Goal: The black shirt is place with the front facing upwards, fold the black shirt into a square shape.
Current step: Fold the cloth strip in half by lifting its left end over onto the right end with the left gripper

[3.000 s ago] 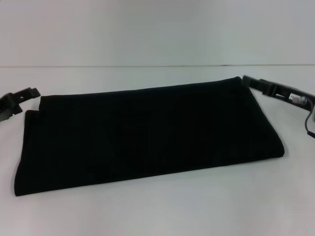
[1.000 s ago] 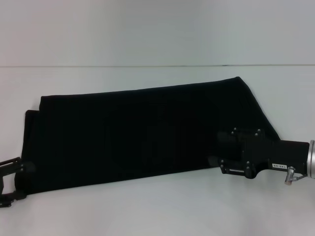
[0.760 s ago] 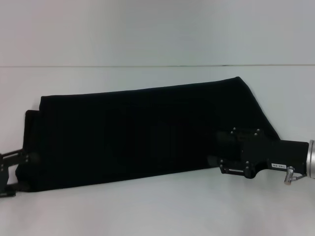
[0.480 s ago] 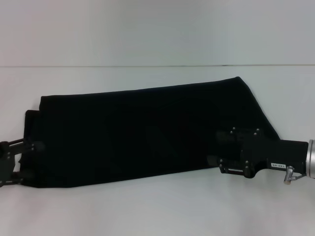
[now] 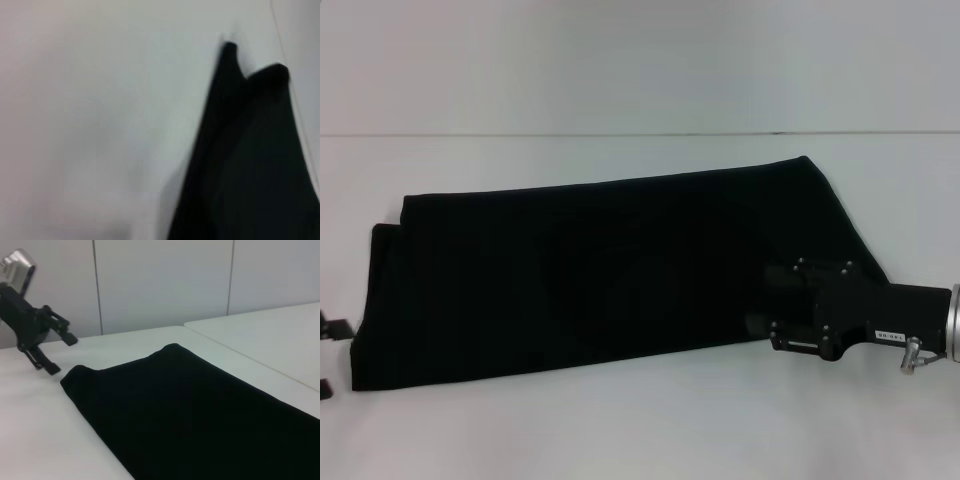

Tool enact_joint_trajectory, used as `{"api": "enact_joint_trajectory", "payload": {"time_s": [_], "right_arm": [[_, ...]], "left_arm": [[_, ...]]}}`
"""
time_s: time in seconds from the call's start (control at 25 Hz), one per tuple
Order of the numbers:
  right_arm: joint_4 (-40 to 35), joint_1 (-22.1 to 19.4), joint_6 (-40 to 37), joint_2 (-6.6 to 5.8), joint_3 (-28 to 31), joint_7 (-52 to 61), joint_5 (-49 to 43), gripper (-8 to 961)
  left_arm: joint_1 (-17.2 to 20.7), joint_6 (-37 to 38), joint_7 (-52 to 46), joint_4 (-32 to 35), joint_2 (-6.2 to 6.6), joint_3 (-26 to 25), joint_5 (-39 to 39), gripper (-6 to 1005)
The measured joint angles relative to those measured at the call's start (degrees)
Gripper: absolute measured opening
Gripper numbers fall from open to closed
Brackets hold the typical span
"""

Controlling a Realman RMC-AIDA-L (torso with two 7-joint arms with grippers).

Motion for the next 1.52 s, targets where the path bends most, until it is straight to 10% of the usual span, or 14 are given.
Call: {"api": "enact_joint_trajectory", "payload": {"time_s": [1.52], "right_arm": [[-0.15,0.00,-0.14,0.00,-2.56,-0.33,-0.26,715]], "left_arm": [[-3.25,-6.11,-4.29,-4.85,-0.49,0.52,2.78,876]]}}
